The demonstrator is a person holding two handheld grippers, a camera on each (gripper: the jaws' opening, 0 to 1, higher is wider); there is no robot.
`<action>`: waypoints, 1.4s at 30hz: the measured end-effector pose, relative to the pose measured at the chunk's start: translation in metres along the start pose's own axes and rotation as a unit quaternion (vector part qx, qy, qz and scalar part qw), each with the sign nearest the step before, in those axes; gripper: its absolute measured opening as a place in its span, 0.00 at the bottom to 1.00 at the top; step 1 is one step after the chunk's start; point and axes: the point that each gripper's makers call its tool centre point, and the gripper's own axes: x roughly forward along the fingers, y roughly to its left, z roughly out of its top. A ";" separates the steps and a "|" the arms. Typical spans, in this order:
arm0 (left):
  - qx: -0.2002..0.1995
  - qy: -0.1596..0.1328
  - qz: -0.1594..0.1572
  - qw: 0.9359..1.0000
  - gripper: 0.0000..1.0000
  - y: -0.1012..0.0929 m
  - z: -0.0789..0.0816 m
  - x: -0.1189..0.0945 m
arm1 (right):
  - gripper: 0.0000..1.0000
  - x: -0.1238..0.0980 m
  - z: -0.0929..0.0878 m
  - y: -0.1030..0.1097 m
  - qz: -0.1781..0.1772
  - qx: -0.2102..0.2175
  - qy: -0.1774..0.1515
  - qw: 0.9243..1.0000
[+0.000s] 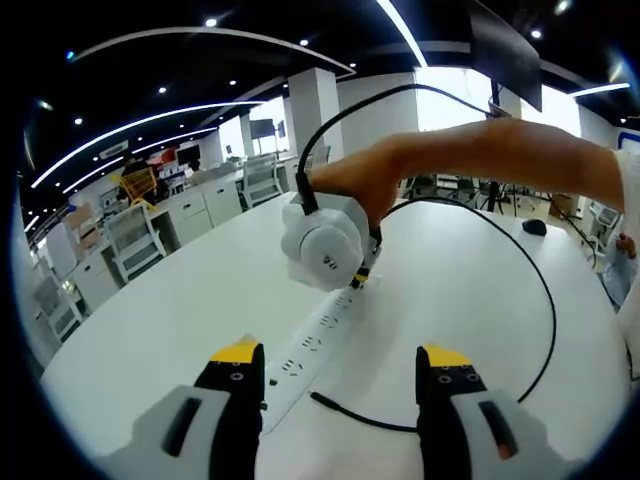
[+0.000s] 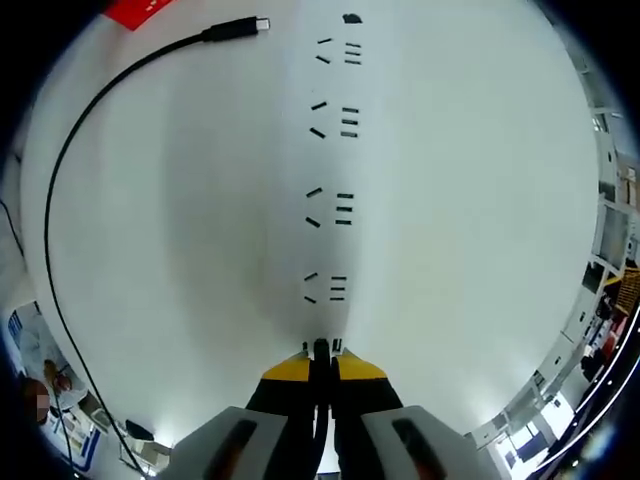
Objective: Find the data cable on the table. Grasp the USB connector end of the cable and insert it into the USB port on the table
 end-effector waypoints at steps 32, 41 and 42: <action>0.000 0.000 -0.001 1.000 0.61 -0.001 -0.001 0.000 | 0.09 -0.001 0.005 0.002 -0.003 -0.006 -0.025 1.000; -0.001 0.000 0.000 1.000 0.61 0.000 -0.001 -0.001 | 0.12 0.001 0.002 0.002 0.002 -0.002 -0.034 0.999; -0.001 -0.001 0.000 1.000 0.61 0.000 -0.001 -0.001 | 0.16 0.002 0.000 0.002 0.003 -0.004 -0.032 0.999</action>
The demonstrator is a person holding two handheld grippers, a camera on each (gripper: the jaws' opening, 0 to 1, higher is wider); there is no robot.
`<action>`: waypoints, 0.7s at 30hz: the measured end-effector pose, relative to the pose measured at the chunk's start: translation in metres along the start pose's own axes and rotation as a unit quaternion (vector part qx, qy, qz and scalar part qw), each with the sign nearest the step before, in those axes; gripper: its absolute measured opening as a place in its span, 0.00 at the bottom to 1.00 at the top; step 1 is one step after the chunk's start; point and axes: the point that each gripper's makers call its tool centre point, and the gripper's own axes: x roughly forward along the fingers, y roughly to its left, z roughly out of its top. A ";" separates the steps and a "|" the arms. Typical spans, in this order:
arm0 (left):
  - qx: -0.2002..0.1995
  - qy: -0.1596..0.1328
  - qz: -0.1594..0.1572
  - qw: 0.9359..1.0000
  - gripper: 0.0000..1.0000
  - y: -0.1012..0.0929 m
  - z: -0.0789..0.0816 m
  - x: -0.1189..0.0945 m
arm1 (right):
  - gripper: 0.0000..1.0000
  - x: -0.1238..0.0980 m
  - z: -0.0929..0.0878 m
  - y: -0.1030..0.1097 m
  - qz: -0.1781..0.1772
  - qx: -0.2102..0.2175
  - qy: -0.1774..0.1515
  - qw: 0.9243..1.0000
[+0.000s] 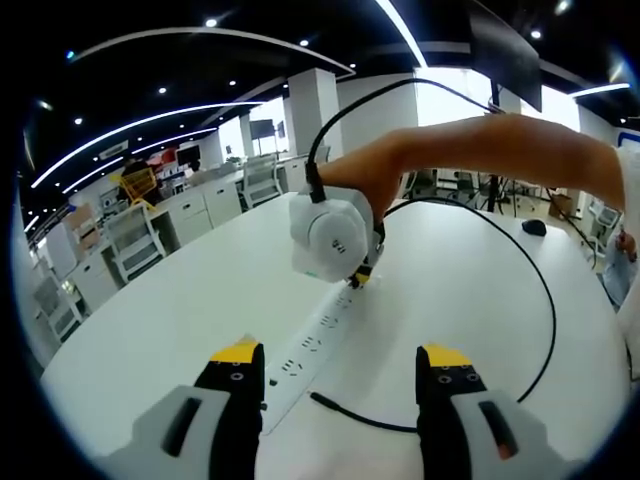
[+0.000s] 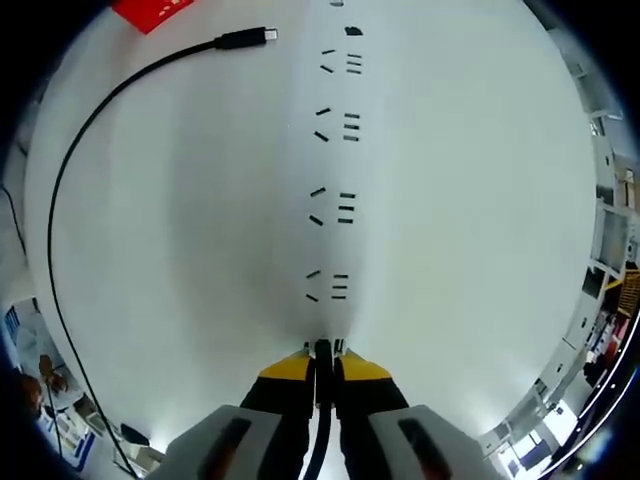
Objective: Find the data cable on the table. Grasp the USB connector end of the cable and insert it into the USB port on the table
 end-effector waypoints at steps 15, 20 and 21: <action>0.000 0.001 0.000 1.000 0.61 0.001 0.000 0.001 | 0.33 -0.012 0.002 -0.003 0.000 0.012 -0.051 0.999; -0.001 0.001 0.001 1.000 0.61 0.001 0.000 0.001 | 0.33 -0.011 0.002 -0.001 0.001 0.011 -0.050 0.999; -0.001 0.001 0.001 1.000 0.61 0.001 0.000 0.001 | 0.33 -0.011 0.002 -0.001 0.002 0.013 -0.051 0.999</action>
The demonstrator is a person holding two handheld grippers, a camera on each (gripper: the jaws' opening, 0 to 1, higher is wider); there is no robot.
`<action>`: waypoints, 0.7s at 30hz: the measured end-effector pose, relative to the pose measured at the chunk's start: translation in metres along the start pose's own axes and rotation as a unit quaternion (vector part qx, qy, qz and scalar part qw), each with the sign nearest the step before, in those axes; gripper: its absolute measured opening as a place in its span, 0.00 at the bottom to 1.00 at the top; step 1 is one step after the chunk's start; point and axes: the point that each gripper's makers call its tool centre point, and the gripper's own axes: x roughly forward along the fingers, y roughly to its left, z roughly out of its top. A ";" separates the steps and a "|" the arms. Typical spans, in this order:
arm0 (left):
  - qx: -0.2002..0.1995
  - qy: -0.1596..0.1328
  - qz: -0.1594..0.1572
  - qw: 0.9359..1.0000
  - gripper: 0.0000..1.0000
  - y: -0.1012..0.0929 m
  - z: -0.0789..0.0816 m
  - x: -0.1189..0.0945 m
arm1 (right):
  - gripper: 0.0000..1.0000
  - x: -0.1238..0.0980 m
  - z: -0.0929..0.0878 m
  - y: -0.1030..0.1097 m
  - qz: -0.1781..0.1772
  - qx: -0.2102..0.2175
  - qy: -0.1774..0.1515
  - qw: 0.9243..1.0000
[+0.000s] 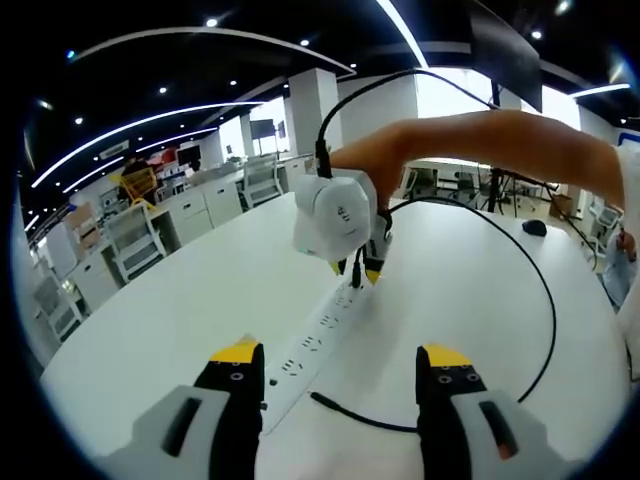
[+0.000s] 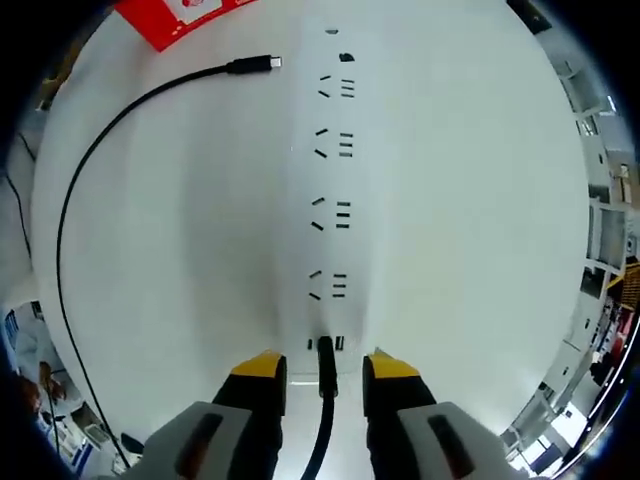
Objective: Find the data cable on the table. Grasp the USB connector end of the cable and insert it into the USB port on the table
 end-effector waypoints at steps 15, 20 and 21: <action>-0.001 0.000 -0.001 1.000 0.62 0.001 0.000 -0.001 | 0.31 -0.016 0.006 -0.001 -0.018 0.017 -0.047 0.999; -0.004 0.005 0.001 1.000 0.62 0.002 -0.001 0.000 | 0.32 -0.025 0.006 0.005 -0.036 0.023 -0.073 0.996; -0.004 0.005 0.001 1.000 0.62 0.002 -0.001 0.000 | 0.32 -0.027 0.007 0.005 -0.042 0.028 -0.083 0.995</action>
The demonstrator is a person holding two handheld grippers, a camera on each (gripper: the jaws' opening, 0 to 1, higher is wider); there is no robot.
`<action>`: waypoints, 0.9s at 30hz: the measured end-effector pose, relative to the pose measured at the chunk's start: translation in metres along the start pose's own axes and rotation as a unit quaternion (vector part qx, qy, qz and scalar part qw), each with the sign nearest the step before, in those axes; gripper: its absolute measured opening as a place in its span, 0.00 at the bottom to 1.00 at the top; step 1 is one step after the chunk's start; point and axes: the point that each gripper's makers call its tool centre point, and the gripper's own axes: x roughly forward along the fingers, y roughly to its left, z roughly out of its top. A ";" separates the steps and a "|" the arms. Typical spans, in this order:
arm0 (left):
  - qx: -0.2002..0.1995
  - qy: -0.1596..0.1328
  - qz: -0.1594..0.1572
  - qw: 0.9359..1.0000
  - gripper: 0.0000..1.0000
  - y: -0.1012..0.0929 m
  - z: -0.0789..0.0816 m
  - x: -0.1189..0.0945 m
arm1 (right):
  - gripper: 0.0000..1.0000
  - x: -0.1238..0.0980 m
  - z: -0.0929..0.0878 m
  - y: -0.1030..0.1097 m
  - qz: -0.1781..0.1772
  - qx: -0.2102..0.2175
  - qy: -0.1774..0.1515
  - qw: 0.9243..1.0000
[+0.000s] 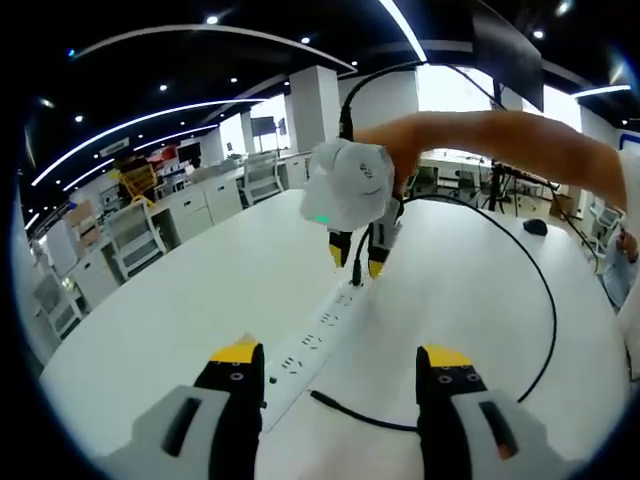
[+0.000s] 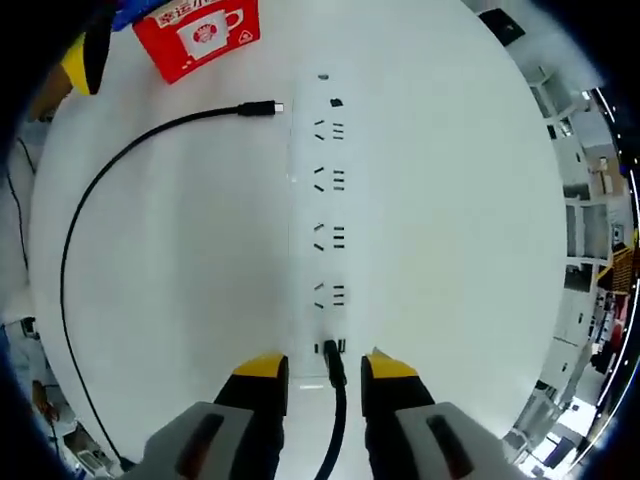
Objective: Find the data cable on the table. Grasp the USB connector end of the cable and insert it into the USB port on the table
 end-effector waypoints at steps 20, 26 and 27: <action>-0.001 0.003 0.000 1.000 0.61 -0.002 -0.002 0.000 | 0.33 -0.059 -0.016 0.017 -0.172 0.102 -0.205 0.958; -0.001 0.006 0.000 1.000 0.61 -0.003 -0.003 0.000 | 0.33 -0.084 -0.031 0.029 -0.231 0.149 -0.274 0.922; -0.001 0.006 0.000 1.000 0.61 -0.003 -0.003 0.000 | 0.33 -0.090 -0.033 0.032 -0.240 0.160 -0.290 0.912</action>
